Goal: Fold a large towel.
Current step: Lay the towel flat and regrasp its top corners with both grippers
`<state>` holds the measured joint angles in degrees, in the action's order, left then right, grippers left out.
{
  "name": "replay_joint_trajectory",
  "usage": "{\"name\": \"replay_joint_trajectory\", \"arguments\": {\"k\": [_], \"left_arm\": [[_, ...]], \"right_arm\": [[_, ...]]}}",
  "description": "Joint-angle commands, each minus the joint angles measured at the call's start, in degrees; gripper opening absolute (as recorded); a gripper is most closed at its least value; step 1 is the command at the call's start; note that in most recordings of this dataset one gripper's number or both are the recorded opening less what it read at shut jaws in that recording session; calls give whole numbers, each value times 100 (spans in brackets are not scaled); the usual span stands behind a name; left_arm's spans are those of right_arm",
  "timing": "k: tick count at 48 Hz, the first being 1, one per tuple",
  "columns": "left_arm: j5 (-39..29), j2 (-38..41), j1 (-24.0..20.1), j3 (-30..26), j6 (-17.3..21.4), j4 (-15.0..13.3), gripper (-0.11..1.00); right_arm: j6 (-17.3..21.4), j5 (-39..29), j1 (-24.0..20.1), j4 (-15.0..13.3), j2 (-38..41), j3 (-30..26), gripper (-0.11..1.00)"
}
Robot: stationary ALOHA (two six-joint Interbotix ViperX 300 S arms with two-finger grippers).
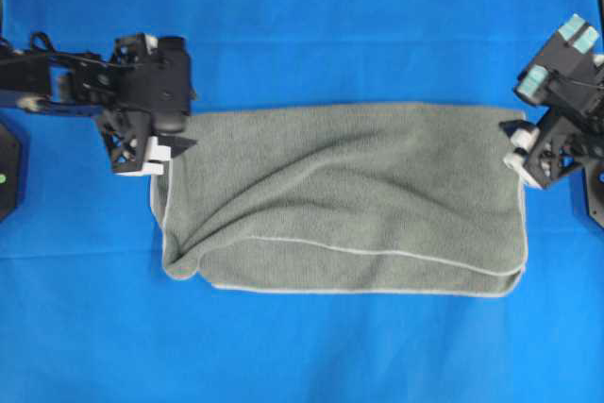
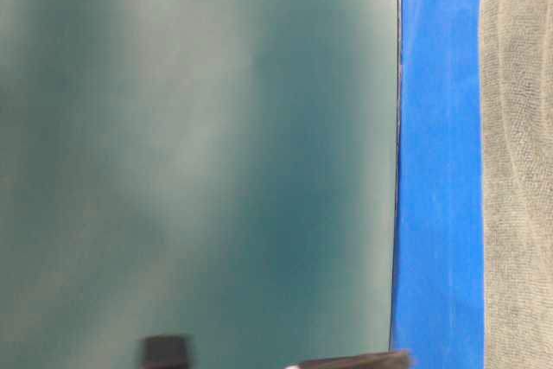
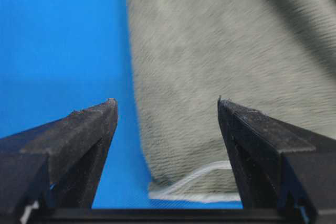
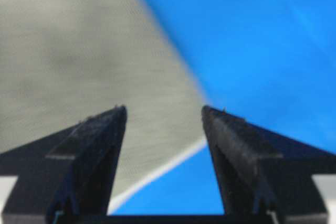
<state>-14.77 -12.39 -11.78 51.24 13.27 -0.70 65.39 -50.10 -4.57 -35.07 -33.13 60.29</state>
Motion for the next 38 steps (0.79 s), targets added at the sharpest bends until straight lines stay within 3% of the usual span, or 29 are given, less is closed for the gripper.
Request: {"name": "replay_joint_trajectory", "arguments": {"k": [1, 13, 23, 32, 38], "left_arm": [[70, 255, -149, -97, 0, -9, 74], [352, 738, -290, 18, -9, -18, 72], [378, 773, -325, 176, -18, -9, 65], [378, 782, -422, 299, -53, -18, 32], [316, 756, -422, 325, -141, -44, 8]], "right_arm": [[-18, 369, 492, -88, 211, 167, 61], [-18, 1881, 1213, -229, 853, 571, 61], [-18, 2452, 1477, -246, 1450, 729, 61], [0, 2487, 1582, -519, 1661, 686, 56], [0, 2646, 1582, -563, 1661, 668, 30]]}}
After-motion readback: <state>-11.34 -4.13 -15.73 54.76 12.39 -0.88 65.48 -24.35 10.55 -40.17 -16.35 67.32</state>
